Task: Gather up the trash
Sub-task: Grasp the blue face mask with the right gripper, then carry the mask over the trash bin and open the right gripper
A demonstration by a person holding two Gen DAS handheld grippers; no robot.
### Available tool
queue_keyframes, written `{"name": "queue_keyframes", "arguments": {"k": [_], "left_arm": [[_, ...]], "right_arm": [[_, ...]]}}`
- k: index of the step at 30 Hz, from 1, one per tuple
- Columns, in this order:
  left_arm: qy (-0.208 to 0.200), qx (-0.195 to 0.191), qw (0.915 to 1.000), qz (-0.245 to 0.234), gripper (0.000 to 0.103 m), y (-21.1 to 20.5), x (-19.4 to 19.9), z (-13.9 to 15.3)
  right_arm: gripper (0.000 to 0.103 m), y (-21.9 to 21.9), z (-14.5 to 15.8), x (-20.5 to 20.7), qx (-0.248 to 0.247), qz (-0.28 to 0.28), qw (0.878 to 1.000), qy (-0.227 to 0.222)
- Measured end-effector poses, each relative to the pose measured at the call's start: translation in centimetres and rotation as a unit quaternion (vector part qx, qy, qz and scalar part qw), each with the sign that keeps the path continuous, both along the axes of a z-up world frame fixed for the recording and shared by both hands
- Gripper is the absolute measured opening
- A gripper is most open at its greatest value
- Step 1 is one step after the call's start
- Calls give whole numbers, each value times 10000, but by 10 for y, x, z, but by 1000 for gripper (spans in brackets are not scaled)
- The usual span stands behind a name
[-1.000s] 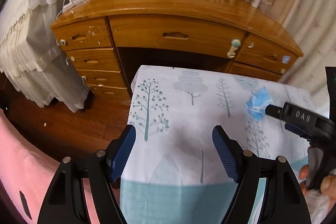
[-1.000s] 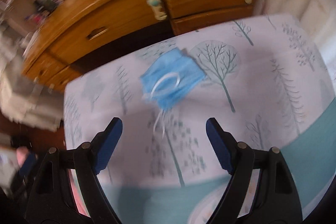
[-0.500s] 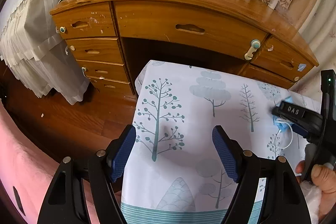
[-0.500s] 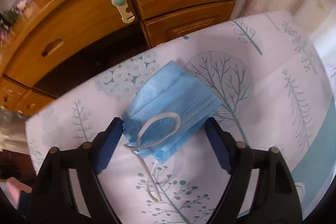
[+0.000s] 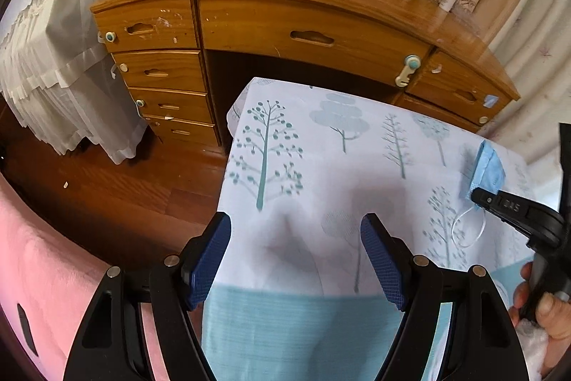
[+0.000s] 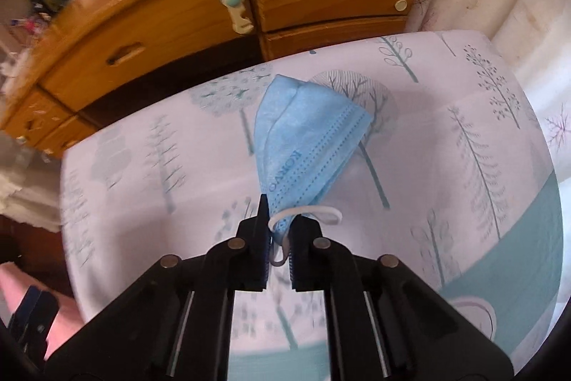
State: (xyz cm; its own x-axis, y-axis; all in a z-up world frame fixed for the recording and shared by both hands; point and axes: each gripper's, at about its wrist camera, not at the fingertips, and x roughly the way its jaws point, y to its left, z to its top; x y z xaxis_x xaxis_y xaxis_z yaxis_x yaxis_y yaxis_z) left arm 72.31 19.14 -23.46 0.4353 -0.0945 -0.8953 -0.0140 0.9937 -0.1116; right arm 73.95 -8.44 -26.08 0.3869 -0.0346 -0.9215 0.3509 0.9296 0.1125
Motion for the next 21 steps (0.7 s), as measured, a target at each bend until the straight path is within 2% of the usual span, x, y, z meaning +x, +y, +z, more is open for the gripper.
{"name": "queue_keyframes", "arguments": {"k": [5, 11, 15, 21], "left_arm": [[-97, -52, 9999, 114, 77, -4, -61, 26], [-166, -95, 9992, 341, 77, -17, -164, 55], [-286, -80, 9988, 400, 77, -39, -251, 76], [-577, -3, 9975, 403, 77, -78, -375, 106]], "right_arm": [[5, -4, 42, -70, 342, 149, 9982, -460], [5, -8, 86, -186, 700, 690, 9916, -843], [5, -22, 114, -276, 885, 946, 9858, -1073], [5, -41, 145, -409, 905, 1455, 9752, -1398]]}}
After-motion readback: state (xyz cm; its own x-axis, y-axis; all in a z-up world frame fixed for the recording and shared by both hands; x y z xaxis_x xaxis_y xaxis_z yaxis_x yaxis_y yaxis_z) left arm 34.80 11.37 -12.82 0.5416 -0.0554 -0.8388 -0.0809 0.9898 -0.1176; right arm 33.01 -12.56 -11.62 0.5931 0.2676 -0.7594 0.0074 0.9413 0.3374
